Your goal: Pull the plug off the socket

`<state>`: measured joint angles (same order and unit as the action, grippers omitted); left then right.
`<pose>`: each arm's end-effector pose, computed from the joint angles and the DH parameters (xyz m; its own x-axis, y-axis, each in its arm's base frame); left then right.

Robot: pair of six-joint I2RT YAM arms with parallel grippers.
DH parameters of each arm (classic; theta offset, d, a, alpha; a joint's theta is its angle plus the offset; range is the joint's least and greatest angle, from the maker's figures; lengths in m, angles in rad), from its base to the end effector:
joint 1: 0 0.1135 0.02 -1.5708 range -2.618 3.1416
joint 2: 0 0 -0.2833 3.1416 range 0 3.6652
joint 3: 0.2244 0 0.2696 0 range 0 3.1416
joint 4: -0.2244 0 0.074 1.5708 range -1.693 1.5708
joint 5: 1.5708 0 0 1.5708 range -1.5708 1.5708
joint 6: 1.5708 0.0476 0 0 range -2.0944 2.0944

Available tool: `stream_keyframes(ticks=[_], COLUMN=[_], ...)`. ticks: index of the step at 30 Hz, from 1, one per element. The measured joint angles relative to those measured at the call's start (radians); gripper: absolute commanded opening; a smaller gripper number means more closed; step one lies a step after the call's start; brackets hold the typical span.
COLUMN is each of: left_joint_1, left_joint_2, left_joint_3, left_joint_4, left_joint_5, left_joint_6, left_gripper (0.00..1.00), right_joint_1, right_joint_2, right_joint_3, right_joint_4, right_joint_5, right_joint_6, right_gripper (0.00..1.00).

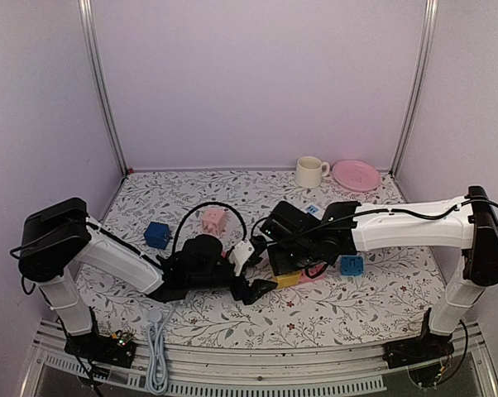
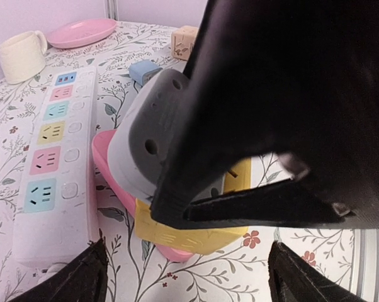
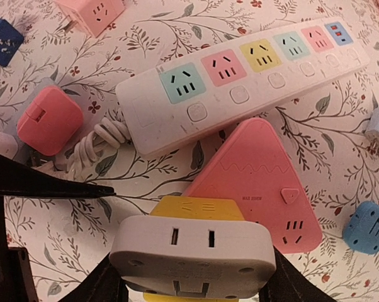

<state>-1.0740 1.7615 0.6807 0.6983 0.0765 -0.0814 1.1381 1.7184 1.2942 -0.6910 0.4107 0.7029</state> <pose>0.1698 -0.3209 0.1427 -0.2513 0.2935 -0.9223 0.8929 0.4382 -0.1039 0.1756 0.3349 0.2346 -0.7777 -0.2704 -0.5675 -0.3354 0.9420 0.0109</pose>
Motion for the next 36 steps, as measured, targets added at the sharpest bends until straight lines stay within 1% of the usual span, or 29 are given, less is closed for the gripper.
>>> stream_keyframes(ticks=[3,8,13,19,26,36], left_joint_1=[0.0,0.0,0.0,0.0,0.0,0.0], left_joint_2=[0.008,0.024,0.053,0.079,0.111,0.189], left_joint_3=[0.004,0.024,0.055,0.101,0.142,0.165], left_joint_4=[0.0,0.005,0.043,0.098,0.118,0.169], left_joint_5=[0.0,-0.002,-0.001,0.023,0.058,0.116], left_joint_6=[0.002,0.011,0.026,0.057,0.081,0.05], left_gripper=[0.9,0.91,0.9,0.89,0.86,0.84], right_joint_1=[-0.004,-0.014,-0.023,-0.034,-0.044,-0.064], right_joint_2=[0.0,-0.002,-0.027,-0.108,-0.157,-0.18], right_joint_3=[0.002,0.003,-0.003,-0.042,-0.081,-0.139], right_joint_4=[0.001,0.008,0.013,0.032,0.049,0.065], right_joint_5=[-0.007,-0.021,-0.032,-0.06,-0.088,-0.136], right_joint_6=[-0.005,-0.013,-0.041,-0.068,-0.08,-0.092], right_gripper=[0.38,0.35,0.34,0.34,0.34,0.34])
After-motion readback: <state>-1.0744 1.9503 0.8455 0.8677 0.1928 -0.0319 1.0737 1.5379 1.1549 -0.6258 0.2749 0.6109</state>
